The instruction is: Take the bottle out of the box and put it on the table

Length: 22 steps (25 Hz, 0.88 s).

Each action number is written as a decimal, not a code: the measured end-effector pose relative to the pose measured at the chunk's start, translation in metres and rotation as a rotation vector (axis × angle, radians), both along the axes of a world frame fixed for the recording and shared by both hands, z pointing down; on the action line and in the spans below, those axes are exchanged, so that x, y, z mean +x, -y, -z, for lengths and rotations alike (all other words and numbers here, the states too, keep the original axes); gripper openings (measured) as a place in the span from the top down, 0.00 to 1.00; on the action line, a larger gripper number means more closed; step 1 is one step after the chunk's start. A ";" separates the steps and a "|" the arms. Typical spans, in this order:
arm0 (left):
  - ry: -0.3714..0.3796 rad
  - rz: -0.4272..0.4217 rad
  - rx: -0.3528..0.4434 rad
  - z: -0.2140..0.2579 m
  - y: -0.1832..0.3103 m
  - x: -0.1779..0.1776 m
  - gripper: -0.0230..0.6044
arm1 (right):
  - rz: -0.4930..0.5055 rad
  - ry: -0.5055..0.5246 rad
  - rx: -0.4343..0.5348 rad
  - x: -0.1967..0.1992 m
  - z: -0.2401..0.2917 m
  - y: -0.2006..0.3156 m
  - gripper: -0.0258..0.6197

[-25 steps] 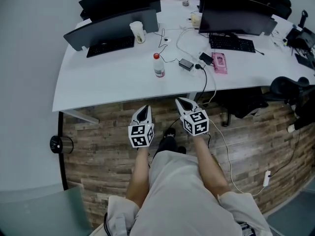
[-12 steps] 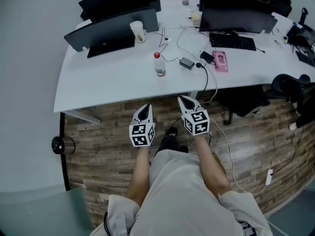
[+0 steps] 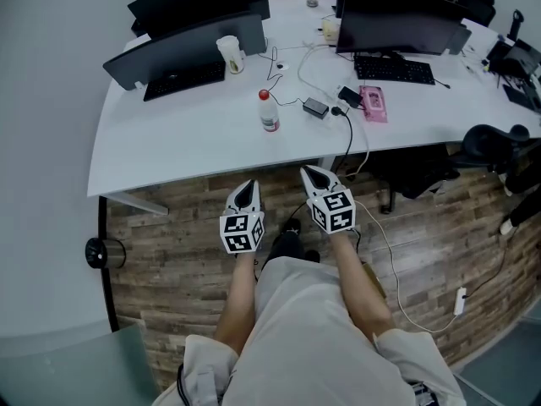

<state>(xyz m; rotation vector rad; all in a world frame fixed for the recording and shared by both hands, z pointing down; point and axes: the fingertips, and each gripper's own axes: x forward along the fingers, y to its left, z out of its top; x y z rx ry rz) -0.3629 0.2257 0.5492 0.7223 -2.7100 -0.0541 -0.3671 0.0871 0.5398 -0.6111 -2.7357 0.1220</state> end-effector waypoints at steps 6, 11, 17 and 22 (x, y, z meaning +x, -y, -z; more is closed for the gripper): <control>0.000 0.002 -0.002 0.000 0.000 0.000 0.94 | 0.009 0.001 0.015 0.000 0.000 -0.002 0.90; 0.001 0.009 0.000 0.000 -0.001 -0.002 0.94 | 0.012 -0.004 0.012 0.000 -0.003 -0.001 0.90; 0.001 0.012 -0.010 -0.003 -0.002 -0.001 0.94 | 0.014 -0.007 0.000 0.000 -0.002 -0.001 0.90; -0.006 0.020 -0.016 -0.006 -0.004 -0.001 0.94 | 0.012 -0.003 -0.009 -0.001 0.004 -0.001 0.90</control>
